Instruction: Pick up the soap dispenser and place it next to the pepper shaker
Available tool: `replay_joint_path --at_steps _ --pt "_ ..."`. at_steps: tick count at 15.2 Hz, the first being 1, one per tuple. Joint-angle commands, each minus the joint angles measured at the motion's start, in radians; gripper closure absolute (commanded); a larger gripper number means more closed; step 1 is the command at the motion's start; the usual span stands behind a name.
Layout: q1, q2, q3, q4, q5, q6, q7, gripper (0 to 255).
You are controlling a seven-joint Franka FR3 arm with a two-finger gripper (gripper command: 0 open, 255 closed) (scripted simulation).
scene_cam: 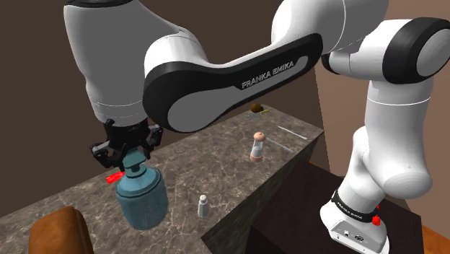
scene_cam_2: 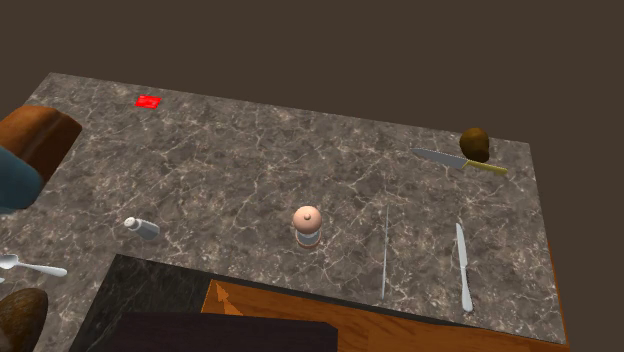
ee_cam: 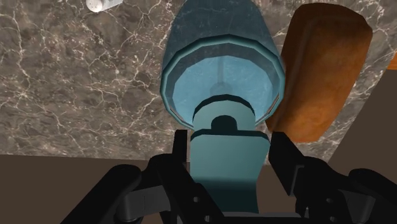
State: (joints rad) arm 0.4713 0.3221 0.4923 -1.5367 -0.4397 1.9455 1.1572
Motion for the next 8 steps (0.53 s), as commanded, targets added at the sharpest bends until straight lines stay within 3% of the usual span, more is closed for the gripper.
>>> replay_joint_path --at_steps 1,8 --pt "-0.002 0.001 -0.002 -0.023 -0.005 0.025 0.008 255" --pt "-0.004 0.018 -0.010 -0.093 -0.026 0.105 0.039 255"
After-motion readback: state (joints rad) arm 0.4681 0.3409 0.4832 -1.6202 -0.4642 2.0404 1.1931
